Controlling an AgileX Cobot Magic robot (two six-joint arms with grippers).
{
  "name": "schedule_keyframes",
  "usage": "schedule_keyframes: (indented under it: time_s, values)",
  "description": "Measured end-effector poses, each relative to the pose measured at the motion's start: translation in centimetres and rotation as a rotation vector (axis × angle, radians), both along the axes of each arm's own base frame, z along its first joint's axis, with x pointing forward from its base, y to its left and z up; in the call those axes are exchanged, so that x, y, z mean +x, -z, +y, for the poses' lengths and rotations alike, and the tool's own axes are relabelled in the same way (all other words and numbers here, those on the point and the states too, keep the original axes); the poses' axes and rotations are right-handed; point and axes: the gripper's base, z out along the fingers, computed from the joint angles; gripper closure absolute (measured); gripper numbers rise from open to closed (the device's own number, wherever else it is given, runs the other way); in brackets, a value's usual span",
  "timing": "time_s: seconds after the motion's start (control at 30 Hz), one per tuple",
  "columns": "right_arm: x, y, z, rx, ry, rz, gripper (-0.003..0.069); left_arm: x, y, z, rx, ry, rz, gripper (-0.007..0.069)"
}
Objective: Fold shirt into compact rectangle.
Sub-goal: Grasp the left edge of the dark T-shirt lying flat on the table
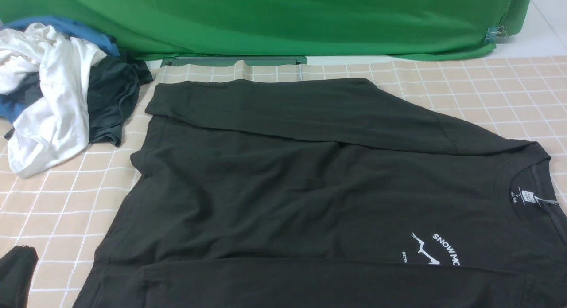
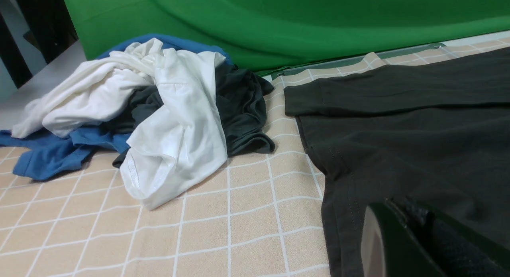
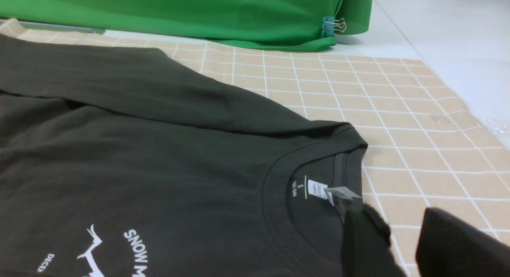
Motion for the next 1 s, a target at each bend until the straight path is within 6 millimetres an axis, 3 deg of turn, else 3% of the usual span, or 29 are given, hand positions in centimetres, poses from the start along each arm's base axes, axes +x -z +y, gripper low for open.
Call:
schedule_keyframes:
  time_s: [0.7,1.0]
  values:
    - [0.0,0.0,0.0,0.000,0.000,0.000,0.0412,0.0,-0.1,0.0,0.012,-0.001,-0.015,0.0606]
    - [0.0,0.0,0.0,0.000,0.000,0.000,0.0412,-0.2,-3.5,0.7,-0.409,-0.058,-0.385,0.0606]
